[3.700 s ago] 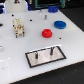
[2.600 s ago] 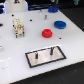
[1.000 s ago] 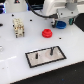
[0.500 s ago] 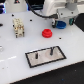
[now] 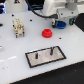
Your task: Insert the blue gear onto the right peg, followed by the red gear
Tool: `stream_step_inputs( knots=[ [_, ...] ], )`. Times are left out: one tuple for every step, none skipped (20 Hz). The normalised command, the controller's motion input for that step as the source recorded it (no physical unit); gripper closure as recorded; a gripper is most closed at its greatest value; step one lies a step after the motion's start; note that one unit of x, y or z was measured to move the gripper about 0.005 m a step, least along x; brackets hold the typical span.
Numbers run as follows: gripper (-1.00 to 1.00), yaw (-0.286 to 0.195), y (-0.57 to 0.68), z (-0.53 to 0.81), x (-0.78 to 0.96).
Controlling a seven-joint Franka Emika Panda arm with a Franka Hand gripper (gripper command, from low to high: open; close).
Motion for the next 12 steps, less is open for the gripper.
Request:
stream_step_inputs(
  knots=[
    [1.00, 0.000, 0.03, 0.01, -0.08],
    [1.00, 0.000, 0.00, -0.03, -0.10],
    [1.00, 0.000, 0.01, -0.02, -0.04],
    [1.00, 0.000, 0.00, 0.00, -0.14],
    [1.00, 0.000, -0.03, -0.09, -0.11],
    [1.00, 0.000, 0.00, -0.03, -0.09],
    [1.00, 0.000, 0.00, -0.01, -0.08],
    [1.00, 0.000, -0.06, 0.07, 0.00],
    [1.00, 0.000, 0.01, 0.12, -0.04],
    [1.00, 0.000, -0.04, 0.29, 0.24],
    [1.00, 0.000, -0.11, 0.45, 0.19],
    [1.00, 0.000, -0.16, 0.58, 0.25]
  ],
)
